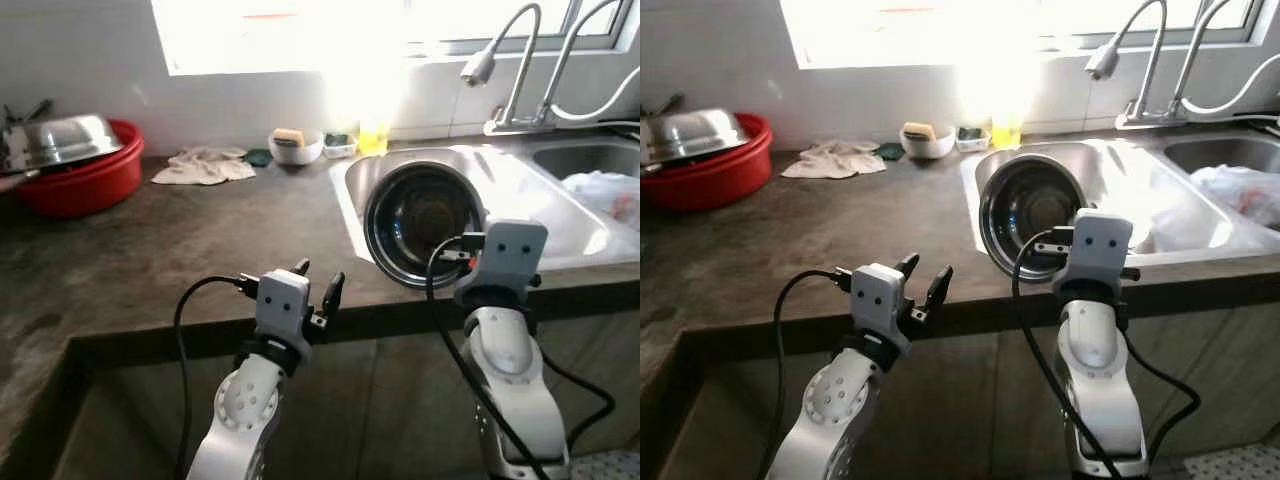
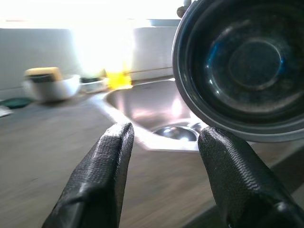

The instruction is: Kitchen organization

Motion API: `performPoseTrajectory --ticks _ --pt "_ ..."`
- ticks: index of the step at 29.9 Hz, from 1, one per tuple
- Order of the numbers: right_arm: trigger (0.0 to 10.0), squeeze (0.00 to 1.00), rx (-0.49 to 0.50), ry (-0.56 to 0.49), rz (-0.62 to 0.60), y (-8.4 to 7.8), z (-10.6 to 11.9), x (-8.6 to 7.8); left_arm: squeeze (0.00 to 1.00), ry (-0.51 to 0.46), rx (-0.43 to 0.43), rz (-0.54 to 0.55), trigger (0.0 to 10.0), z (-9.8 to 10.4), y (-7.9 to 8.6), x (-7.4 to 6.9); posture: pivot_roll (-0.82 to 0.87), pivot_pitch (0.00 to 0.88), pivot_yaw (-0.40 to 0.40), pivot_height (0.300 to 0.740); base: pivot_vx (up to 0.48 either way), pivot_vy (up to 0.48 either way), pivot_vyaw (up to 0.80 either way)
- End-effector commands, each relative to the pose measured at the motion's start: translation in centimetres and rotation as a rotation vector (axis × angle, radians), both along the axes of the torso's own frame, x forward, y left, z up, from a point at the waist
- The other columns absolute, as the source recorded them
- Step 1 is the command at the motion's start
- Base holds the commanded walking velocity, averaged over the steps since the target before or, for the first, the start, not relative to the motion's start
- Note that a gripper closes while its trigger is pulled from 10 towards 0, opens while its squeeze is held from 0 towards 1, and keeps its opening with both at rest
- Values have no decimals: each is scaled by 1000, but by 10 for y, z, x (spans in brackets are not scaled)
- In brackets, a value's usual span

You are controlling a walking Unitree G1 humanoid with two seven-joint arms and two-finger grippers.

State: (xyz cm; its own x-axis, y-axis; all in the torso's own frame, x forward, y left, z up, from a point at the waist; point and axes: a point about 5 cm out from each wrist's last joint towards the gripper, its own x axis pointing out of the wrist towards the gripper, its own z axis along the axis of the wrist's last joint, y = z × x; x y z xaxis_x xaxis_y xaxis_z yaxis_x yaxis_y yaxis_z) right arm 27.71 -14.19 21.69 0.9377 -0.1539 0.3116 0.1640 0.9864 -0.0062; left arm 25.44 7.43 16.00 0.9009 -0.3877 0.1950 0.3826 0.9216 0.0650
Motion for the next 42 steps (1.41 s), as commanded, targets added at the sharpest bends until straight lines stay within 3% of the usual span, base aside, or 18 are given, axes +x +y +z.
performPoseTrajectory --ticks 1,2,3,15,19,35,42 --pt "0 0 -11 -23 -11 -4 5 1 0 -4 10 -13 10000 1 -4 0 49 0 5 740 0 0 0" --pt "4588 0 -12 -21 -1 -3 5 1 0 -14 18 -14 10000 2 -4 0 50 0 4 740 0 0 0" --pt "10000 0 -9 -19 18 -1 5 3 0 -20 22 -24 10000 2 -4 -2 50 0 6 740 0 -300 0" --pt "10000 0 -67 -6 81 7 4 4 0 -17 31 -20 10000 0 -4 -2 52 0 6 740 241 -390 187" --pt "10000 0 -59 -5 88 7 4 5 0 -19 37 -22 10000 1 -4 -2 50 0 6 740 271 -394 675" --pt "10000 0 -54 -2 89 4 7 8 0 -18 42 -27 10000 0 -5 -3 48 0 7 740 312 -359 0" --pt "10000 0 -32 14 104 3 11 13 0 -1 -8 2 10000 1 -3 0 49 0 1 740 220 -127 457"
